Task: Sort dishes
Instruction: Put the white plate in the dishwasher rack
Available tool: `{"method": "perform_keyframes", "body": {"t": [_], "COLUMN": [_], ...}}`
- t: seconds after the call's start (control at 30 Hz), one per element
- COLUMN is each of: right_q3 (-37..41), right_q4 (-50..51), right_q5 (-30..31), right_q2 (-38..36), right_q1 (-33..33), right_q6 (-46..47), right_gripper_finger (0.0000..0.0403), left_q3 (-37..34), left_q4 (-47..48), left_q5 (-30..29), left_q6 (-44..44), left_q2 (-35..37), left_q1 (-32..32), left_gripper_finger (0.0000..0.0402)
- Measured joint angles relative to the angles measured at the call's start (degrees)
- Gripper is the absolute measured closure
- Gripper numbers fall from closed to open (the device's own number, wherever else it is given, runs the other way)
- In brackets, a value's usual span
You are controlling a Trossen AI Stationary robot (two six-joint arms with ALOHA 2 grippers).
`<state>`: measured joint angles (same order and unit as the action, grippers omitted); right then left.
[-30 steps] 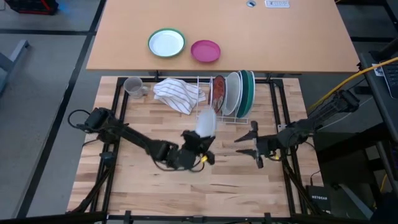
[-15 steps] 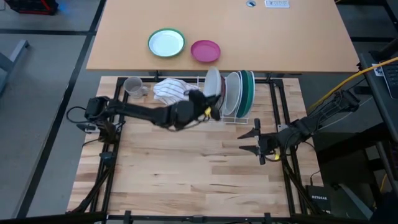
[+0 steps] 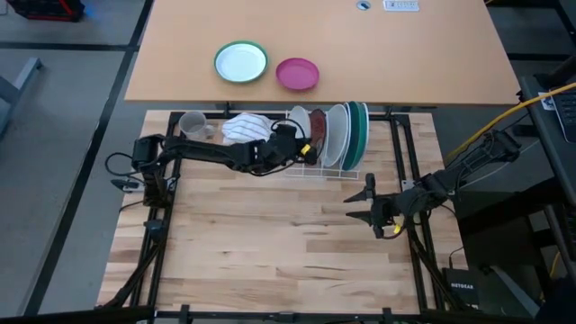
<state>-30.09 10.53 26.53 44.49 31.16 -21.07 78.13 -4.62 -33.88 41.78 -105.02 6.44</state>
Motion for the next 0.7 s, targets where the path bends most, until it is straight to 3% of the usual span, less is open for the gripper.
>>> {"method": "perform_keyframes", "body": {"t": [0.3,0.7], "right_q3": [0.0,0.0], "right_q4": [0.4,0.4], "right_q5": [0.0,-0.6], "right_q2": [0.1,0.1], "right_q1": [0.0,0.0], "right_q6": [-0.2,-0.2], "right_gripper_finger": [0.0214,0.0214], "left_q3": [0.1,0.0], "left_q4": [0.6,8.5], "left_q5": [0.2,0.5], "left_q6": [-0.2,-1.9], "left_q2": [-3.3,-3.6], "left_q1": [-0.1,0.0], "left_gripper_finger": [0.0399,0.0348]}}
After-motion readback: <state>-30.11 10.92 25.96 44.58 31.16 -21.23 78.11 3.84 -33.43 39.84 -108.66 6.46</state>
